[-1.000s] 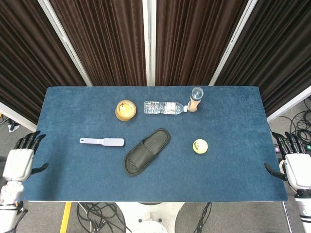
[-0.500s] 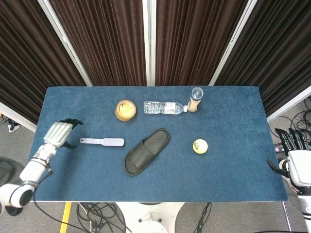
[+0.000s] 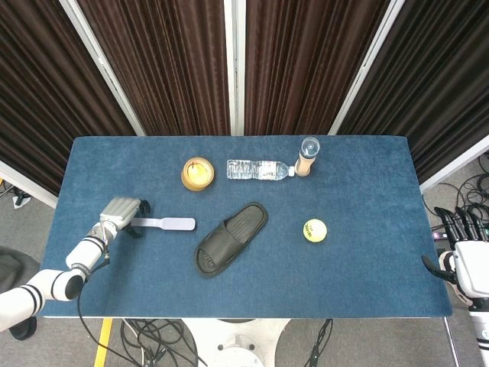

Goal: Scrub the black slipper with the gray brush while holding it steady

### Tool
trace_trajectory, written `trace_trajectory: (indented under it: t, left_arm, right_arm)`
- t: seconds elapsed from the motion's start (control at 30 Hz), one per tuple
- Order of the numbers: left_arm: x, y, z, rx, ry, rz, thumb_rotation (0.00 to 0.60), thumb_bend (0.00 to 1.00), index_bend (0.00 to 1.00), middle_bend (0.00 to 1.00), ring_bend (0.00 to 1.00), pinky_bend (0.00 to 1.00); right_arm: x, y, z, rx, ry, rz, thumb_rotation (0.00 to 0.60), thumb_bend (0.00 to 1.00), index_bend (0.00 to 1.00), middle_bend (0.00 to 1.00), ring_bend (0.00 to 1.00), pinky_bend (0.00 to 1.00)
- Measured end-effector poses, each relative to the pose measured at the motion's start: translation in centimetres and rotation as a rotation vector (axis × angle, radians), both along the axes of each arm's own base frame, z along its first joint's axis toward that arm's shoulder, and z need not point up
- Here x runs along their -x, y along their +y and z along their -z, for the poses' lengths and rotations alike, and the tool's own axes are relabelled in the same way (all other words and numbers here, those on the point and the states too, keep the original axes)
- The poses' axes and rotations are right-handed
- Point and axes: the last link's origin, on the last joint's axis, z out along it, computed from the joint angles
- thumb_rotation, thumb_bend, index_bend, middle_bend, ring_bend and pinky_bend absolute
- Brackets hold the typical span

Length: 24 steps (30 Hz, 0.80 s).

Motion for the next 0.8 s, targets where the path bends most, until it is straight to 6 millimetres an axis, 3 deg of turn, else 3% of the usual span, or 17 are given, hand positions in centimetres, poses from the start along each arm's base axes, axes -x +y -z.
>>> trace_trajectory:
  t: [0.33, 0.8]
  left_arm:
    - [0.0, 0.2, 0.7, 0.014, 0.000, -0.028, 0.600, 0.17, 0.54, 0.63, 0.51, 0.57]
    - [-0.2, 0.0, 1.5, 0.076, -0.044, -0.092, 0.600, 0.19, 0.55, 0.64, 0.52, 0.60]
  right_arm:
    - [0.5, 0.1, 0.2, -0.003, -0.004, 0.013, 0.600, 0.13, 0.08, 0.11, 0.00, 0.04]
    - [0.9, 0.1, -0.1, 0.006, -0.006, 0.024, 0.600, 0.13, 0.08, 0.11, 0.00, 0.04]
